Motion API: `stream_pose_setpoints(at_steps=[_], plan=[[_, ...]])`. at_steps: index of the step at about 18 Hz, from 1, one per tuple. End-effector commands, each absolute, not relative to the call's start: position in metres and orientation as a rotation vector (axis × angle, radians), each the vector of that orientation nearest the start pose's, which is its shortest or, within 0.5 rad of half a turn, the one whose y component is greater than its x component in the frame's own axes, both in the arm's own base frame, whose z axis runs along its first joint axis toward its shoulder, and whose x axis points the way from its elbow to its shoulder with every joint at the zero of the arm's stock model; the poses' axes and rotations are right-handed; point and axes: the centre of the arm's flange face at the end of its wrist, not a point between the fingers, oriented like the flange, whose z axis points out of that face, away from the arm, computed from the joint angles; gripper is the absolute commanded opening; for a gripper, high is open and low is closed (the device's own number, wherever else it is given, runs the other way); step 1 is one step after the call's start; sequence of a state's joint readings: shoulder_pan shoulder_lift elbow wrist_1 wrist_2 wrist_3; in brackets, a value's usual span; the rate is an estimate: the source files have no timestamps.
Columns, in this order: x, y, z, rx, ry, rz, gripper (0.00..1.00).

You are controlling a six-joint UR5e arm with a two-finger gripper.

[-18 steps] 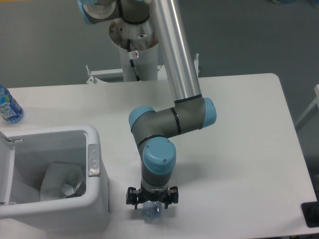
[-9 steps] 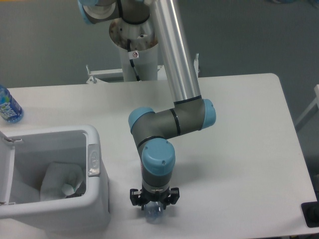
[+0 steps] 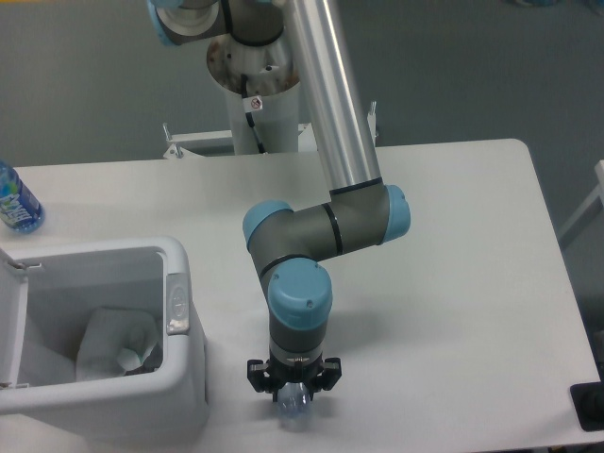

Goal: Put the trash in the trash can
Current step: 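Lift the bottle and carry it over the trash bin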

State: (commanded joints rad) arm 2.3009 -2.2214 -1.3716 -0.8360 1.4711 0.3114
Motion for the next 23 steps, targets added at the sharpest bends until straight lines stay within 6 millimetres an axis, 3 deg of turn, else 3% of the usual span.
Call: stream_pose_setpoints(at_steps=[3, 5, 9, 12, 17, 23], plan=[[-0.42, 0.62, 0.347, -2.652, -0.628, 0.173, 0.6], [-0.43, 0.613, 0.394, -2.568, -0.638, 0.23, 0.6], [-0.442, 0.598, 0.461, -2.431, -0.711, 0.255, 0.6], [-0.445, 0.599, 0.52, -2.281, -0.784, 0.257, 0.6], [-0.401, 0.6, 0.589, -2.092, -0.713, 0.256, 0.6], [-0.325, 0.629, 0.622, -1.991, -0.543, 0.254, 0.6]])
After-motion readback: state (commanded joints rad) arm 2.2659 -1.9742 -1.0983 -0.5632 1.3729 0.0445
